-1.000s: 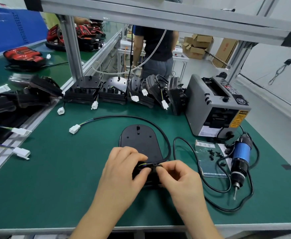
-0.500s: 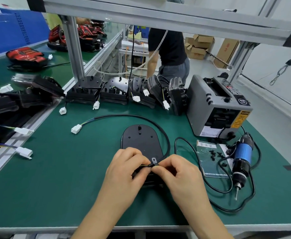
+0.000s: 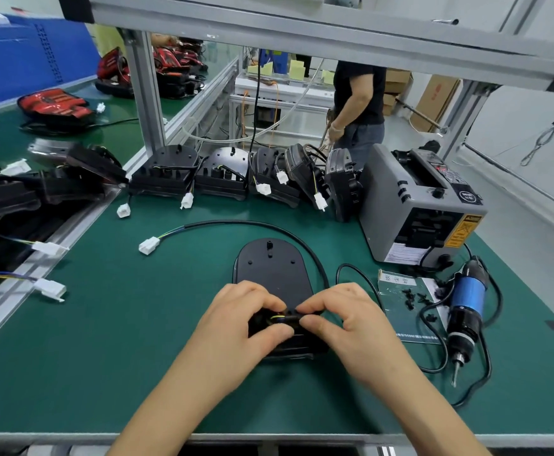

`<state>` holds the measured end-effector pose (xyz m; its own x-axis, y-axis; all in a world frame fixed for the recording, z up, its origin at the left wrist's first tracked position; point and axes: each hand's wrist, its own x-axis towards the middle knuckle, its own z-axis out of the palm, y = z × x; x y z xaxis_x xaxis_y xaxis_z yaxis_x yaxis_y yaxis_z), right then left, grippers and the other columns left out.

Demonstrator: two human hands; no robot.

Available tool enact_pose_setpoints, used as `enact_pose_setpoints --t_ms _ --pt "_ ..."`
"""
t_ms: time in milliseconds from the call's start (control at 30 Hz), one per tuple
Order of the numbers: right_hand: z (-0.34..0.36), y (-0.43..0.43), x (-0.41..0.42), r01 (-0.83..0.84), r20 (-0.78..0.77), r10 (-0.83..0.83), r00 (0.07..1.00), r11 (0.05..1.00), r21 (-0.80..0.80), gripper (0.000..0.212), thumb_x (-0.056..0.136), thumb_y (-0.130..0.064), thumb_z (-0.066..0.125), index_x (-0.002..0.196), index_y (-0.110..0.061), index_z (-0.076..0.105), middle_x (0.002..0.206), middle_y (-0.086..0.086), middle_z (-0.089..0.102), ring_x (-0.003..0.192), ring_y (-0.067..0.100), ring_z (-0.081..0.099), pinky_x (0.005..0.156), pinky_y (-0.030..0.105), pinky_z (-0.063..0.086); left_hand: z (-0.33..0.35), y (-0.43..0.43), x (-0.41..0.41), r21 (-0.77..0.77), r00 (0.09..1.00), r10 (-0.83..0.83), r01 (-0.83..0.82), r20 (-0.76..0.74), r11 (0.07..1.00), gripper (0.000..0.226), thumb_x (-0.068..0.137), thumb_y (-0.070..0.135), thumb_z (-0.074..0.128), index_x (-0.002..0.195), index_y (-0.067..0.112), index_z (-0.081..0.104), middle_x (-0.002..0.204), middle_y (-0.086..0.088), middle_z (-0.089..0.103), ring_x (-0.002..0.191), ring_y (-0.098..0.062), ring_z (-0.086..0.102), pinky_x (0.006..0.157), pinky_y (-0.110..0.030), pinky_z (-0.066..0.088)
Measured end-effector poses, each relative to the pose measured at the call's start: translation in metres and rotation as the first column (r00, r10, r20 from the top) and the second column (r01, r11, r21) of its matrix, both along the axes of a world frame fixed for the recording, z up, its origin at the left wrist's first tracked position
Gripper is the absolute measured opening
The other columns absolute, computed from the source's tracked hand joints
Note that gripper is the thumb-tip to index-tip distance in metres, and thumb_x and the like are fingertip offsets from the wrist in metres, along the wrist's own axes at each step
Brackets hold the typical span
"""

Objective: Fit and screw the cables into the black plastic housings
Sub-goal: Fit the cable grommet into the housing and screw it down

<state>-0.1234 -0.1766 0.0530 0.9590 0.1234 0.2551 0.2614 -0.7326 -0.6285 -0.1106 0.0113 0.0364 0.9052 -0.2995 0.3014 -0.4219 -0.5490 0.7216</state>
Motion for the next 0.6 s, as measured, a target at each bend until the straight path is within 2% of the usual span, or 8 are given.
enact_pose_setpoints --t_ms 67,100,167,267,400,467,600 --pt "-0.001 0.0 0.0 -0.024 0.07 0.028 0.997 0.998 -0.062 0.006 0.081 -0.023 0.072 0.086 -0.027 0.072 0.079 -0.026 0.059 0.096 0.006 0.047 0.088 0.03 0.042 0.002 0.001 0.001 0.042 1.0 -0.005 0.005 -0.005 0.999 0.016 0.08 0.036 0.07 0.094 0.036 0.064 0.096 0.026 0.054 0.102 0.006 0.042 0.084 -0.009 0.032" --pt "-0.001 0.001 0.0 -0.031 0.161 0.053 0.985 0.991 -0.132 0.005 0.081 -0.024 0.07 0.085 -0.024 0.073 0.079 -0.023 0.062 0.092 0.009 0.049 0.083 0.033 0.046 0.003 0.001 0.001 0.042 1.0 0.0 0.0 0.0 0.999 0.014 0.08 0.034 0.071 0.093 0.035 0.065 0.094 0.025 0.056 0.1 0.004 0.044 0.084 -0.012 0.034" --pt "-0.003 0.001 0.002 -0.023 0.372 0.14 0.918 0.953 -0.301 0.012 0.082 -0.027 0.064 0.082 -0.017 0.072 0.079 -0.012 0.067 0.083 0.018 0.055 0.071 0.037 0.05 0.004 -0.001 0.001 0.027 1.0 0.008 -0.008 0.011 1.0 0.012 0.079 0.03 0.072 0.089 0.031 0.066 0.091 0.022 0.057 0.097 -0.001 0.047 0.083 -0.017 0.037" --pt "-0.013 -0.003 0.004 -0.003 0.527 0.229 0.818 0.919 -0.393 0.017 0.088 -0.022 0.059 0.085 -0.011 0.071 0.084 -0.004 0.068 0.078 0.026 0.059 0.067 0.039 0.05 0.005 0.0 0.001 -0.016 1.0 0.008 -0.009 -0.019 1.0 0.01 0.078 0.031 0.073 0.086 0.033 0.066 0.09 0.022 0.059 0.096 -0.001 0.049 0.083 -0.018 0.039" --pt "-0.024 -0.005 0.004 0.006 0.607 0.243 0.757 0.926 -0.378 0.012 0.088 -0.013 0.063 0.089 -0.005 0.072 0.09 0.004 0.067 0.081 0.026 0.06 0.075 0.036 0.049 0.011 0.0 0.002 0.007 0.997 -0.022 0.023 -0.081 1.0 0.004 0.081 0.042 0.064 0.083 0.043 0.061 0.093 0.024 0.057 0.101 0.004 0.047 0.085 -0.013 0.035" --pt "-0.026 -0.004 0.005 -0.006 0.625 0.248 0.74 0.932 -0.363 0.012 0.088 -0.011 0.063 0.088 -0.003 0.072 0.088 0.007 0.067 0.08 0.027 0.062 0.076 0.036 0.05 0.014 -0.002 0.002 0.044 0.995 -0.013 0.018 -0.102 0.999 0.005 0.082 0.043 0.062 0.082 0.045 0.058 0.094 0.024 0.054 0.102 0.006 0.043 0.082 -0.007 0.032" --pt "-0.028 -0.004 0.006 -0.048 0.631 0.26 0.731 0.942 -0.332 0.012 0.086 -0.008 0.065 0.087 0.001 0.072 0.087 0.011 0.068 0.077 0.028 0.063 0.074 0.035 0.052 0.017 -0.003 0.003 0.077 0.989 0.005 0.007 -0.147 0.997 0.007 0.082 0.043 0.063 0.082 0.046 0.057 0.096 0.022 0.052 0.101 0.008 0.039 0.08 -0.005 0.031"
